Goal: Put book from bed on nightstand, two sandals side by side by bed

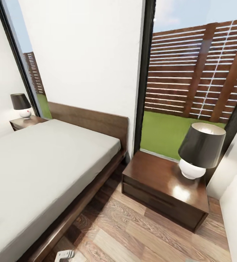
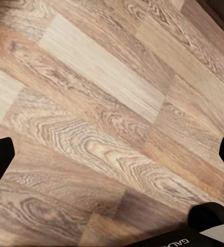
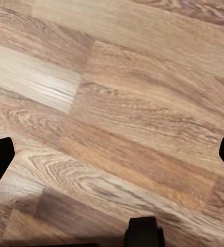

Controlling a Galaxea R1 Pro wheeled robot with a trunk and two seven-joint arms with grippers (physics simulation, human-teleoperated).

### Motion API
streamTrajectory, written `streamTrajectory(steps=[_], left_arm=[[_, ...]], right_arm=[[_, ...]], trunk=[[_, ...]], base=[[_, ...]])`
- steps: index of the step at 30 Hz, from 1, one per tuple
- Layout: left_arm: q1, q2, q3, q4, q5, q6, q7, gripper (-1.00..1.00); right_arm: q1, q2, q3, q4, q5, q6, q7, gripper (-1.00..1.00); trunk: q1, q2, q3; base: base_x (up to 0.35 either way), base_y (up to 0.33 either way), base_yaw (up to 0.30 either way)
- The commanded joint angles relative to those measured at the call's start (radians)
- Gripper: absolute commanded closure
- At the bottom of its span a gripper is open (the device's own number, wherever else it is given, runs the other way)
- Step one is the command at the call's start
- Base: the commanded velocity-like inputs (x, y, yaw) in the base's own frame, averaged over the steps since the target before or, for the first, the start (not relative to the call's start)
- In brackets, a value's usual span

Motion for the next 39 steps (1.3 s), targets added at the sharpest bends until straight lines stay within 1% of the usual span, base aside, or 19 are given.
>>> streamTrajectory(steps=[1, 39], left_arm=[[-0.001, 0.0, 0.009, 0.0, -0.009, 0.001, -0.005, -1.0], [-0.001, 0.0, 0.009, 0.0, -0.009, 0.001, -0.004, -1.0]], right_arm=[[0.0, 0.0, -0.004, 0.0, -0.005, 0.002, 0.005, -1.0], [0.0, 0.0, -0.005, -0.001, -0.004, 0.003, 0.006, -1.0]], trunk=[[0.0, 0.0, -0.001], [0.0, 0.0, -0.001]], base=[[0.0, 0.0, 0.294], [0.0, 0.0, 0.293]])
